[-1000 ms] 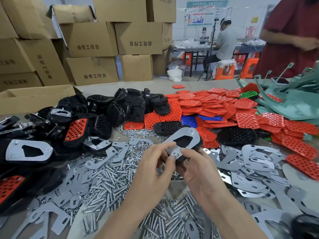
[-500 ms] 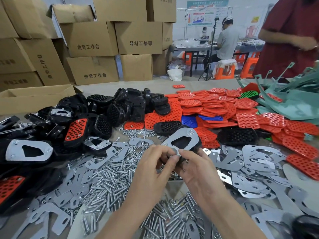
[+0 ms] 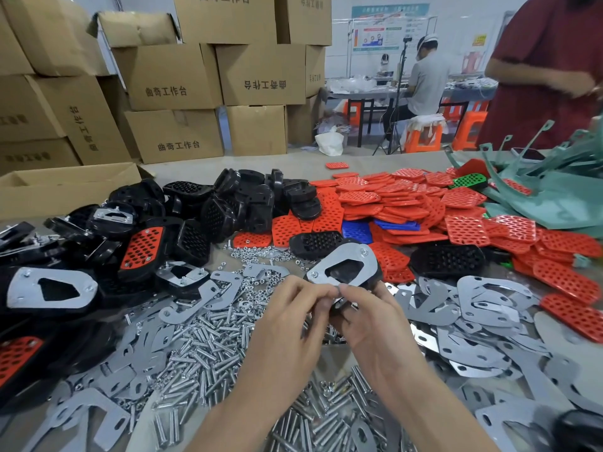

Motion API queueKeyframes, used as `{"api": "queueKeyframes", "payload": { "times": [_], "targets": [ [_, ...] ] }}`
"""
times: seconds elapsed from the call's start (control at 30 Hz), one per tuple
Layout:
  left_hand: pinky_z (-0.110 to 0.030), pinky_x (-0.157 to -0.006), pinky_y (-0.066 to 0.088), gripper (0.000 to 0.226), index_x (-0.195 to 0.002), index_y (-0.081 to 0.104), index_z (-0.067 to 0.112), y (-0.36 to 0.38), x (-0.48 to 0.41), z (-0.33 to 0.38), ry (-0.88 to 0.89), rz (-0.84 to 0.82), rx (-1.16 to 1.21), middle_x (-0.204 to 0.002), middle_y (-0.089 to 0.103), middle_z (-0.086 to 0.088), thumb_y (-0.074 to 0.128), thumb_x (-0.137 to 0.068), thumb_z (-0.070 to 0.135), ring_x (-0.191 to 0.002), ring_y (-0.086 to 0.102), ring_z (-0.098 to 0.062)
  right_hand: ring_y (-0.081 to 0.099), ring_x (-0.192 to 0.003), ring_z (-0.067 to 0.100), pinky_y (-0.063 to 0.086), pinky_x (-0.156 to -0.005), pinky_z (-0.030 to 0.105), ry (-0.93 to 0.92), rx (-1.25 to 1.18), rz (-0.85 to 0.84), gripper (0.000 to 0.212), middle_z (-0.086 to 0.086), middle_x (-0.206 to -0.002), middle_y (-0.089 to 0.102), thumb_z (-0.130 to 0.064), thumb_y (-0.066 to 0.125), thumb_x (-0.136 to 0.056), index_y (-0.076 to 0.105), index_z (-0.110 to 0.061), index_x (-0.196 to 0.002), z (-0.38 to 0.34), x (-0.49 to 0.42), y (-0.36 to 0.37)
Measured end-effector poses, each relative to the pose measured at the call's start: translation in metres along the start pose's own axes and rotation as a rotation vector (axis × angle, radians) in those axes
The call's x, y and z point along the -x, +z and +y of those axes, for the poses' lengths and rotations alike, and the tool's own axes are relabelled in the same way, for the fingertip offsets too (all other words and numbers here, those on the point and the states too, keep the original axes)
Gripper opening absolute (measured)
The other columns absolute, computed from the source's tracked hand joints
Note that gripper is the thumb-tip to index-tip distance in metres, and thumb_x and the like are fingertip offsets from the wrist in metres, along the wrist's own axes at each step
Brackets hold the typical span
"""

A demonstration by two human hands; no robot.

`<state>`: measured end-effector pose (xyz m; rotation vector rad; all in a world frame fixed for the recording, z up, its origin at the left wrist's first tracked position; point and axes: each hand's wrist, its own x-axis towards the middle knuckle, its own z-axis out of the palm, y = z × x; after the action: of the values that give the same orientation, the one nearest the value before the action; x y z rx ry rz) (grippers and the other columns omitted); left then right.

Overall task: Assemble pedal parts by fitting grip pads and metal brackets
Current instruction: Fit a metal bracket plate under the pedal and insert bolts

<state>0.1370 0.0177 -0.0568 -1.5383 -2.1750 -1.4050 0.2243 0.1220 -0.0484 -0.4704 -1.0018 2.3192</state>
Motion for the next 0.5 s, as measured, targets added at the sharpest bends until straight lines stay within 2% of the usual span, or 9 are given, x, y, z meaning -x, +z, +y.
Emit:
{"api": "queueKeyframes", "payload": {
  "times": [0.07,0.13,0.2,0.27,0.4,0.5],
  "targets": [
    [-0.015,-0.081,0.046,0.019,-0.116,0.057,0.041,-0.0002,0.0002,0.0023,0.014,0.011,-0.007,-0.108,0.049,0.021,0.044,-0.102,0.043,-0.103,0.058,-0.004,0.074,-0.09,0.028,0.06,-0.083,0.041,-0.003,0.006,-0.009,0.025,0.019,-0.1,0.072,0.0,0.061,-0.095,0.05,-0.009,-0.116,0.0002,-0.0005,-0.001],
    [-0.008,-0.087,0.042,0.017,-0.111,0.055,0.04,-0.0003,0.0003,0.0035,-0.01,0.073,-0.011,-0.112,0.045,0.023,0.047,-0.099,0.049,-0.111,0.055,-0.001,0.076,-0.094,0.028,0.061,-0.075,0.033,-0.002,-0.009,-0.034,0.036,0.018,-0.104,0.076,0.0,0.063,-0.093,0.052,-0.002,-0.127,0.001,0.0001,-0.0006],
    [-0.001,-0.087,0.037,0.018,-0.103,0.055,0.04,-0.0007,0.0004,0.0024,-0.056,0.131,-0.009,-0.119,0.041,0.019,0.048,-0.097,0.056,-0.117,0.05,0.004,0.076,-0.099,0.03,0.062,-0.078,0.033,-0.009,-0.035,-0.062,0.05,0.021,-0.112,0.075,-0.004,0.069,-0.086,0.054,-0.001,-0.133,0.0014,0.0015,0.0009],
    [0.002,-0.086,0.034,0.017,-0.098,0.055,0.043,-0.0008,0.0,0.0012,-0.107,0.117,0.028,-0.125,0.042,0.018,0.049,-0.096,0.058,-0.119,0.047,0.01,0.075,-0.102,0.033,0.062,-0.08,0.034,-0.013,-0.047,-0.091,0.056,0.023,-0.118,0.074,-0.008,0.071,-0.081,0.055,-0.002,-0.134,0.0014,0.0022,0.0014],
    [0.004,-0.091,0.029,0.012,-0.097,0.055,0.046,-0.0007,-0.0001,-0.0011,-0.093,0.069,0.006,-0.132,0.046,0.016,0.047,-0.094,0.054,-0.127,0.04,0.015,0.075,-0.102,0.03,0.062,-0.08,0.033,-0.003,-0.084,-0.095,0.054,0.024,-0.118,0.074,-0.005,0.07,-0.081,0.057,-0.004,-0.133,0.0026,-0.0003,-0.0006],
    [0.006,-0.091,0.028,0.011,-0.102,0.058,0.046,-0.0013,-0.0008,-0.0029,-0.038,0.052,-0.025,-0.14,0.044,0.012,0.048,-0.096,0.047,-0.122,0.039,0.024,0.076,-0.097,0.025,0.062,-0.08,0.033,0.004,-0.046,-0.084,0.034,0.018,-0.114,0.076,0.0,0.067,-0.09,0.066,-0.008,-0.123,0.0025,-0.002,-0.004]
  ]
}}
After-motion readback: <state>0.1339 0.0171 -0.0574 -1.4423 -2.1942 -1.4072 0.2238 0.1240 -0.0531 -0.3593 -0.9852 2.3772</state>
